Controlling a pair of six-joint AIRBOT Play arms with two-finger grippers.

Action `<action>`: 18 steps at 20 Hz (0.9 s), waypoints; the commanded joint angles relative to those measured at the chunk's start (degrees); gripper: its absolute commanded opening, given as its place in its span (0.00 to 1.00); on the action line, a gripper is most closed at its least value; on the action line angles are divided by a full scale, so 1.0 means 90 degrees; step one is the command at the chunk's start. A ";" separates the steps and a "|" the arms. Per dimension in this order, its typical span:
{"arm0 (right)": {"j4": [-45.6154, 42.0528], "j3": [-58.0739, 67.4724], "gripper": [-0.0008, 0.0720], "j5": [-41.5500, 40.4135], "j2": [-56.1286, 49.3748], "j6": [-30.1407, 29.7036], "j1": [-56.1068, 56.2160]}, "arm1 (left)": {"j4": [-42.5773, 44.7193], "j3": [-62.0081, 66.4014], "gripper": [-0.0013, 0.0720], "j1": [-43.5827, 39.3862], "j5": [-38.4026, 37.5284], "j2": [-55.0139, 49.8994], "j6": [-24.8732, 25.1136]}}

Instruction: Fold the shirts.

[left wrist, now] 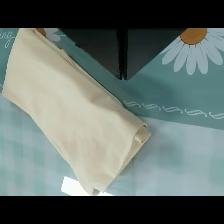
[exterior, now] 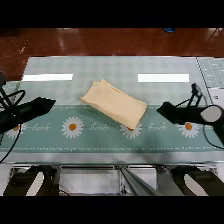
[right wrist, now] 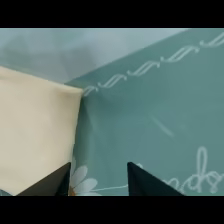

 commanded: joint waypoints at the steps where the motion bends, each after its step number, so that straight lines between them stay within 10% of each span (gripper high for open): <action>1: 0.2004 -0.0731 0.58 -0.0969 -0.0746 -0.1163 0.0391 | -0.0015 -0.0170 0.05 -0.0206 -0.0005 -0.0005 -0.0007; 5: 0.3932 -0.0236 0.58 -0.0789 -0.2157 -0.2868 0.0716 | -0.0039 -0.0209 0.05 -0.0206 -0.0034 -0.0005 -0.0007; 10: 0.4272 0.0838 0.55 -0.0435 -0.3631 -0.3198 0.1134 | -0.0136 -0.0211 0.05 -0.0206 -0.0032 -0.0005 -0.0010; 13: 0.4289 0.1768 0.04 0.0070 -0.4031 -0.3779 0.1389 | -0.0136 -0.0211 0.05 -0.0206 -0.0034 -0.0005 -0.0010; 18: 0.4170 0.3786 0.04 0.0850 -0.4056 -0.3745 0.1591 | -0.0134 -0.0214 0.05 -0.0206 -0.0032 -0.0005 -0.0007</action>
